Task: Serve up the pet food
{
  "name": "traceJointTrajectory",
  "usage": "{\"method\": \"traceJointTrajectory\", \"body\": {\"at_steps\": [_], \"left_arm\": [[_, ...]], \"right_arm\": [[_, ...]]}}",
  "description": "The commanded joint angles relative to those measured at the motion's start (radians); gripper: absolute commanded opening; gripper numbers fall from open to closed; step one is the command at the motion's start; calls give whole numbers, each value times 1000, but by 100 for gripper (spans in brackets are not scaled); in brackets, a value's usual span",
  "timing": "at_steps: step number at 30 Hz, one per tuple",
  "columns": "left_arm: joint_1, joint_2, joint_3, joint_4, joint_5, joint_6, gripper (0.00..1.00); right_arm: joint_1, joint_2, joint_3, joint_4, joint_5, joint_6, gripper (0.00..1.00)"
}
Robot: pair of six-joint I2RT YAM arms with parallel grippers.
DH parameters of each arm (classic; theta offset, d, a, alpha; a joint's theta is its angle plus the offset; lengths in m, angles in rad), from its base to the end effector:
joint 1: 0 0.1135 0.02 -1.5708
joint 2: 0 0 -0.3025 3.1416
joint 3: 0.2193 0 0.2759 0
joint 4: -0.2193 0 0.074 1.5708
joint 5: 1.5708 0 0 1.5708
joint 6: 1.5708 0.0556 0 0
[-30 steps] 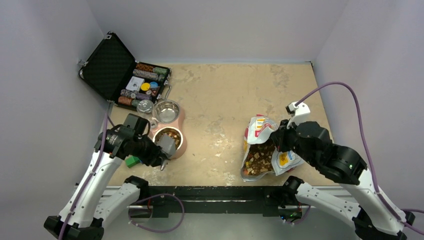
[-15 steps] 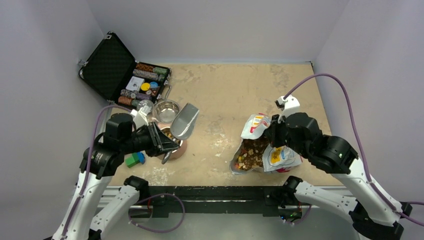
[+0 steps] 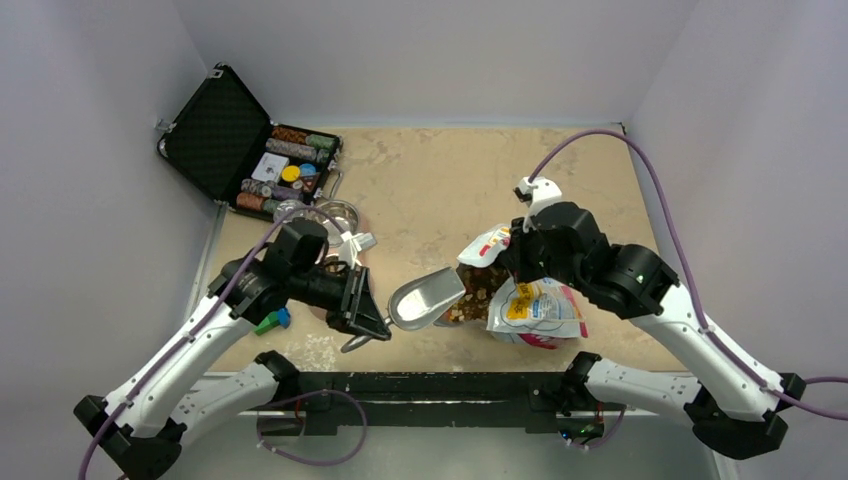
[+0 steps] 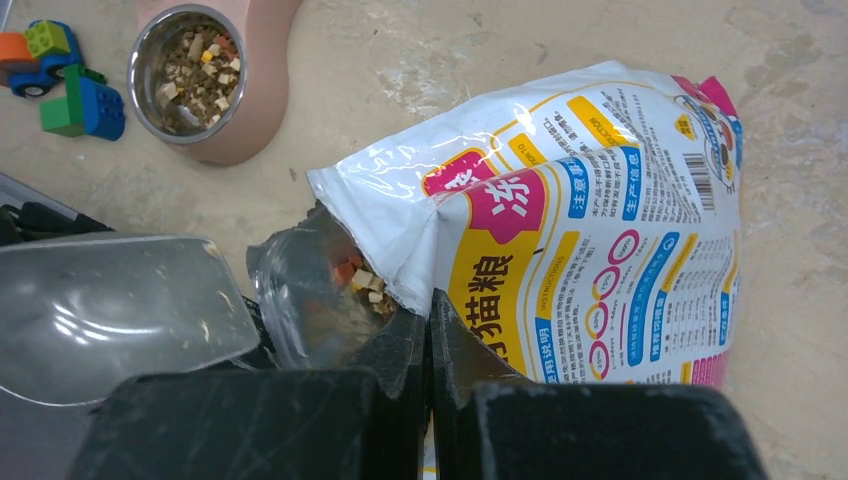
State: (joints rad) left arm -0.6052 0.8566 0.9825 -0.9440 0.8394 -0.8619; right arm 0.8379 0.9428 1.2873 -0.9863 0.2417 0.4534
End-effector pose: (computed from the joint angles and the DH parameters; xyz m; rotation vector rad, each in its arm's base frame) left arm 0.1059 -0.1236 0.3543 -0.1248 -2.6988 1.5858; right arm 0.1290 0.1234 0.4291 -0.2922 2.2094 0.4549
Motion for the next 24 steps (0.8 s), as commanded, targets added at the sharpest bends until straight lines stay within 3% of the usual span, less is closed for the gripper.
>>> {"method": "traceJointTrajectory", "body": {"at_steps": [1, 7, 15, 19, 24], "left_arm": [[-50, 4, -31, 53, 32, -21, 0], [-50, 75, -46, 15, 18, -33, 0], [-58, 312, 71, -158, -32, 15, 0], [-58, 415, 127, -165, -83, -94, 0], [-70, 525, 204, -120, -39, -269, 0]], "right_arm": [[0, 10, 75, 229, -40, 11, 0], [1, 6, 79, 261, -135, -30, 0], [8, 11, 71, 293, -178, -74, 0], [10, 20, 65, 305, -187, -84, 0], [20, 24, 57, 320, -196, -81, 0]]}}
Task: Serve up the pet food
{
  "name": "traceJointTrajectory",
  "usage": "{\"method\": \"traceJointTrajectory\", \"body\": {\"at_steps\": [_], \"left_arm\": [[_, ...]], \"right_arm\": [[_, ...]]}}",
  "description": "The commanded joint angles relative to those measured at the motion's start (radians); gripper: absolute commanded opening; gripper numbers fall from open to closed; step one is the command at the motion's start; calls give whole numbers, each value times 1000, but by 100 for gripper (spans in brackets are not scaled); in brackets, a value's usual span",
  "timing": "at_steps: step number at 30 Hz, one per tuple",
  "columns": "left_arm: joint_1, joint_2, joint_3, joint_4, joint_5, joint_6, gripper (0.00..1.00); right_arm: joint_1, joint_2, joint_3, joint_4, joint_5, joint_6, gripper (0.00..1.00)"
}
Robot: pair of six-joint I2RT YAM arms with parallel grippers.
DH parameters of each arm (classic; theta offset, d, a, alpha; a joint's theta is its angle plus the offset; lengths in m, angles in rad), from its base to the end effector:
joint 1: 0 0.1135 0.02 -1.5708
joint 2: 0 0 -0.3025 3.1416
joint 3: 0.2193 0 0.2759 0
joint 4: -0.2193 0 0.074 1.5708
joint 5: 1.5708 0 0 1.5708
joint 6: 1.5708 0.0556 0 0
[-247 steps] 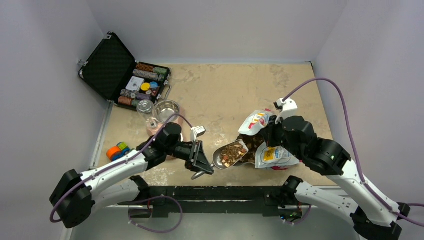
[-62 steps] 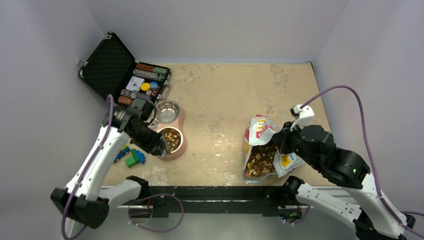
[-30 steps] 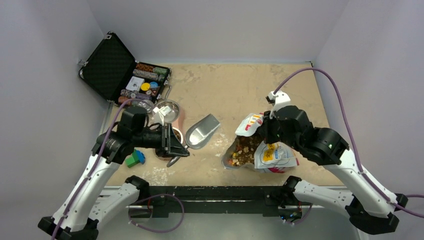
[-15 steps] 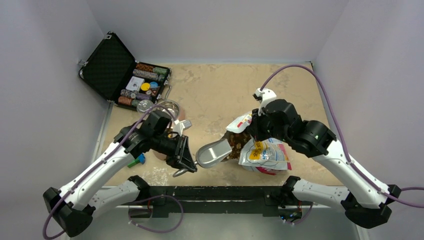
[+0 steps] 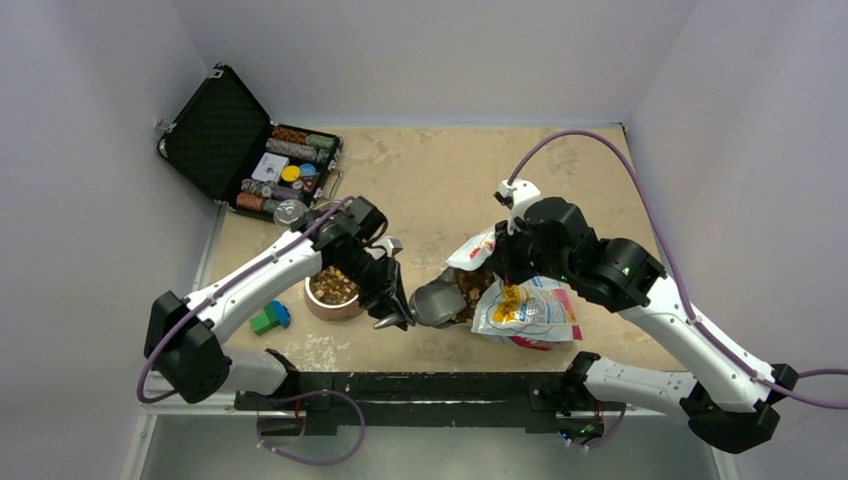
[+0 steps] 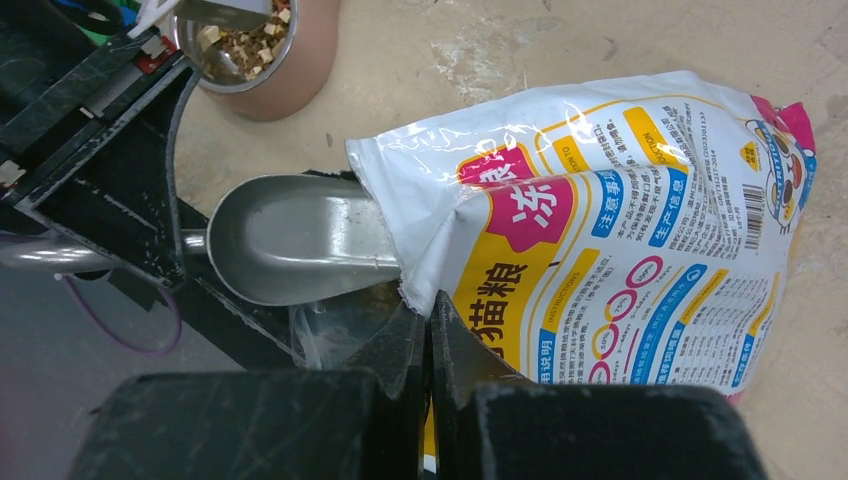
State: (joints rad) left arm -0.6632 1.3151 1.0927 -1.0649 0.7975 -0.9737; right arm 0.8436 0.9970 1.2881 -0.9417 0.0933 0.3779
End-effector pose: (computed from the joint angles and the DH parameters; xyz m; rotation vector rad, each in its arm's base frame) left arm 0.1733 -0.1859 0.2970 0.2439 -2.5547 1.0044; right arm 0.1365 0.1456 0.4240 -0.4743 2.2283 0.5602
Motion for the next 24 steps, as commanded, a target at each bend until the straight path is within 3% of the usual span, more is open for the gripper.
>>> {"method": "traceJointTrajectory", "body": {"at_steps": [1, 4, 8, 13, 20, 24], "left_arm": [[-19, 96, 130, -25, -13, -174, 0], [-45, 181, 204, -53, -59, -254, 0], [-91, 299, 229, 75, -119, -405, 0], [-133, 481, 367, 61, -181, -295, 0], [-134, 325, 155, 523, -41, -296, 0], [-127, 263, 91, 643, 74, -267, 0]], "right_arm": [[16, -31, 55, 276, -46, -4, 0], [21, -38, 51, 282, -38, 1, 0], [22, -52, 32, 291, -5, -6, 0], [20, -72, 28, 238, 80, -17, 0], [20, -136, -56, 214, 125, 19, 0], [20, -158, -54, 147, 237, 55, 0]]}}
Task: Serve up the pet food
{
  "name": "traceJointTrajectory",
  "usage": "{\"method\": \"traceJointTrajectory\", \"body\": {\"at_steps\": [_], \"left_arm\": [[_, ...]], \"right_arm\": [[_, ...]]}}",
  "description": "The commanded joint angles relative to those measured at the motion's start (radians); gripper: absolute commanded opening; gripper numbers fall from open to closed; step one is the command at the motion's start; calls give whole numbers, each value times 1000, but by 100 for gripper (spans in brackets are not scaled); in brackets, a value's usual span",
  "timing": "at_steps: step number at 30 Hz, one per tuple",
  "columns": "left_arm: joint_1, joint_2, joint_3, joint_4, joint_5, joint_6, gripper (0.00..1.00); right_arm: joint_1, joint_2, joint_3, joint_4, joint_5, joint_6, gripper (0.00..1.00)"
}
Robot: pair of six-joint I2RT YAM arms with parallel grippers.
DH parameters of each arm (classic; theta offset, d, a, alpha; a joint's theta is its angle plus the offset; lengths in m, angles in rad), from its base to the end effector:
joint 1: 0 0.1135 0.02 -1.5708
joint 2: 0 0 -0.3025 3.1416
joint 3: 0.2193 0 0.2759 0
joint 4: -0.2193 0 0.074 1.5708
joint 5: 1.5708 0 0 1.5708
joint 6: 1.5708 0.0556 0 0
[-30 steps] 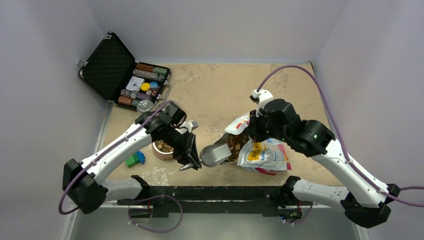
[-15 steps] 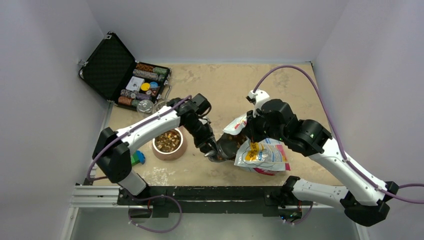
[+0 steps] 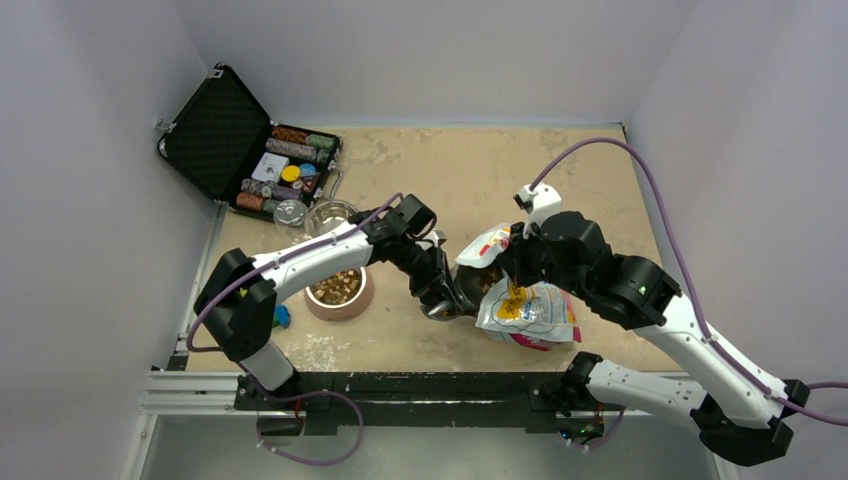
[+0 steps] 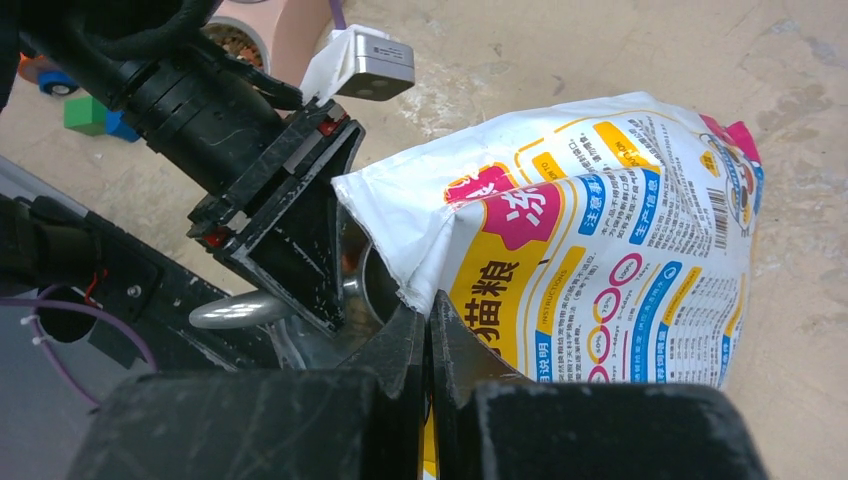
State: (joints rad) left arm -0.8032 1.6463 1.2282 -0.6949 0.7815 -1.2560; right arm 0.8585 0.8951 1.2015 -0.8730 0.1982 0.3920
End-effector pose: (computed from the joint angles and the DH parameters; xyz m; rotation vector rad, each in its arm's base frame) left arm 0.2242 -0.2887 0.2589 0.3279 -2.4940 1.0314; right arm 0.1245 0.1275 0.4190 -0.3859 2.1361 0.5218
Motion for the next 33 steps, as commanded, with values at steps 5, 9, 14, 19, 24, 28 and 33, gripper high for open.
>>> {"method": "traceJointTrajectory", "body": {"at_steps": [5, 9, 14, 19, 24, 28, 33], "left_arm": [[14, -214, -137, 283, 134, 91, 0], [16, -310, -243, 271, 131, 105, 0], [16, -388, -333, 338, 122, 53, 0], [15, -477, -383, 429, 120, 51, 0], [16, -549, -489, 462, 122, 77, 0], [18, -556, -522, 534, 121, 47, 0], [17, -503, -470, 454, 112, 104, 0]], "right_arm": [[5, -95, 14, 67, 145, 54, 0], [5, -105, 3, 71, 156, 56, 0], [5, -123, -26, 122, 128, 51, 0], [5, -130, -48, 148, 94, 48, 0], [5, -157, -30, 116, 119, 45, 0], [5, -185, -17, 100, 121, 47, 0], [5, -187, -1, 79, 126, 48, 0]]}}
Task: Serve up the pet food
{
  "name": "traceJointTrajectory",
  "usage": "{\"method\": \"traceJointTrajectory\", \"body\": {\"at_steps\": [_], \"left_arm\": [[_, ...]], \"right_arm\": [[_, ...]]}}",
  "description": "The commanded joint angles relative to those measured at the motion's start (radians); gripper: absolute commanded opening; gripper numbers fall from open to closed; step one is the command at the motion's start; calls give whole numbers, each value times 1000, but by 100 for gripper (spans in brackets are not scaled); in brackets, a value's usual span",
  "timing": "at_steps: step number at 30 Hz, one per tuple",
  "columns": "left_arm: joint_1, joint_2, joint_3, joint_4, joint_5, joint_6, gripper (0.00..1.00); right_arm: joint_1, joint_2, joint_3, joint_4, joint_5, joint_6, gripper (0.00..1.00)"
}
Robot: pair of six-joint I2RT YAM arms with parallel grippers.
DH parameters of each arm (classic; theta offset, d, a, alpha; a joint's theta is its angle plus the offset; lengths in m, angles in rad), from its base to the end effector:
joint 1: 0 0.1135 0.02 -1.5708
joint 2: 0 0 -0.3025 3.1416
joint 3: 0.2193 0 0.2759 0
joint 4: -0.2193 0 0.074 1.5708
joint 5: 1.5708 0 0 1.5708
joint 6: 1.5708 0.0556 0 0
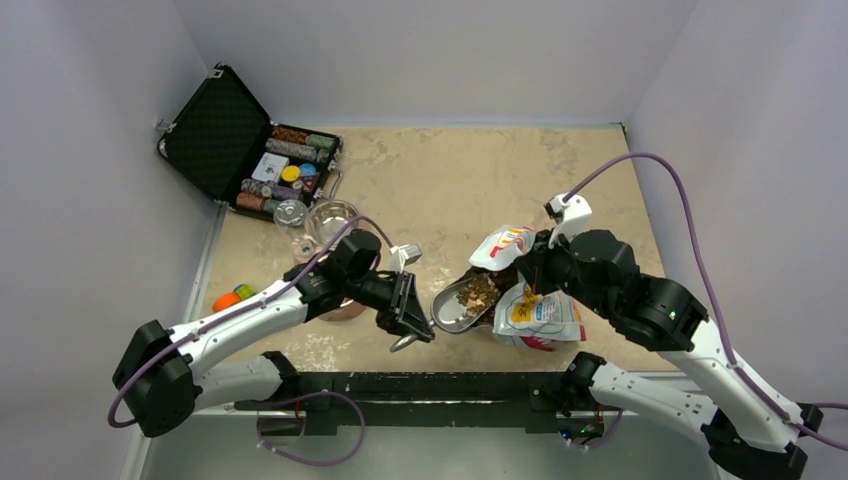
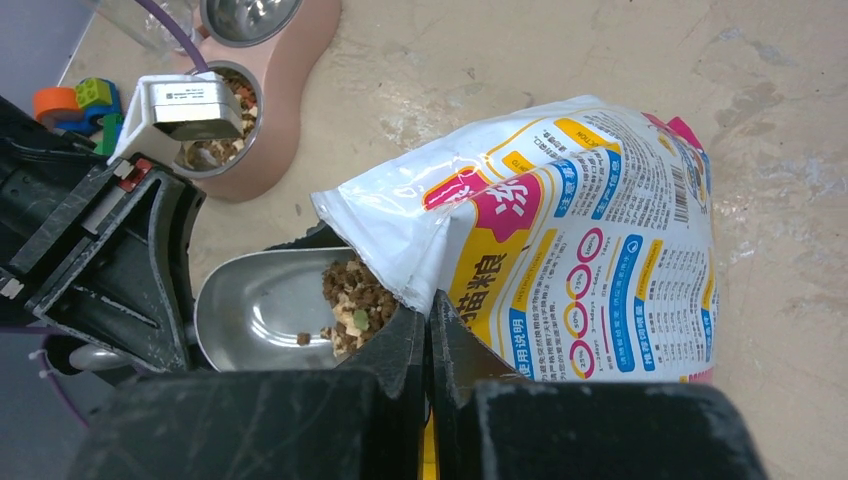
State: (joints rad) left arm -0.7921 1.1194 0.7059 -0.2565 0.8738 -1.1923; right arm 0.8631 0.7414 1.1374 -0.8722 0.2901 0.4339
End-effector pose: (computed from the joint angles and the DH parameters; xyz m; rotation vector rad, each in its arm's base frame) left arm 0.1415 -0.2042 0.2643 -0.0543 -2.4668 1.5890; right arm 0.1001 0.0925 0.4187 -0.2591 2.0488 0.5176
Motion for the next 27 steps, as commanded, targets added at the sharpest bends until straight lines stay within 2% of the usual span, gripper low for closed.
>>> {"method": "traceJointTrajectory", "body": {"at_steps": [1, 5, 7, 13, 17, 21, 24, 27], "left_arm": [[7, 39, 83, -71, 1, 63, 0], [6, 152, 258, -587, -184, 188, 0], [4, 209, 328, -681, -206, 210, 0], [-3, 371, 467, -602, -195, 100, 0], [-22, 539, 560, -491, -149, 19, 0], [-34, 656, 590, -357, -130, -42, 0], [-35, 670, 593, -327, -117, 24, 0], [-33, 601, 554, -280, -89, 135, 0]], "right_arm": [[1, -29, 65, 78, 25, 9, 0], [1, -16, 49, 110, -35, 5, 0], [1, -3, 31, 145, -87, -5, 0], [2, 47, 30, 192, -144, -9, 0], [2, 58, 32, 199, -134, -13, 0], [2, 39, 7, 199, -99, -9, 0], [2, 11, -17, 184, -83, -6, 0], [2, -23, -37, 164, -41, -4, 0]]}}
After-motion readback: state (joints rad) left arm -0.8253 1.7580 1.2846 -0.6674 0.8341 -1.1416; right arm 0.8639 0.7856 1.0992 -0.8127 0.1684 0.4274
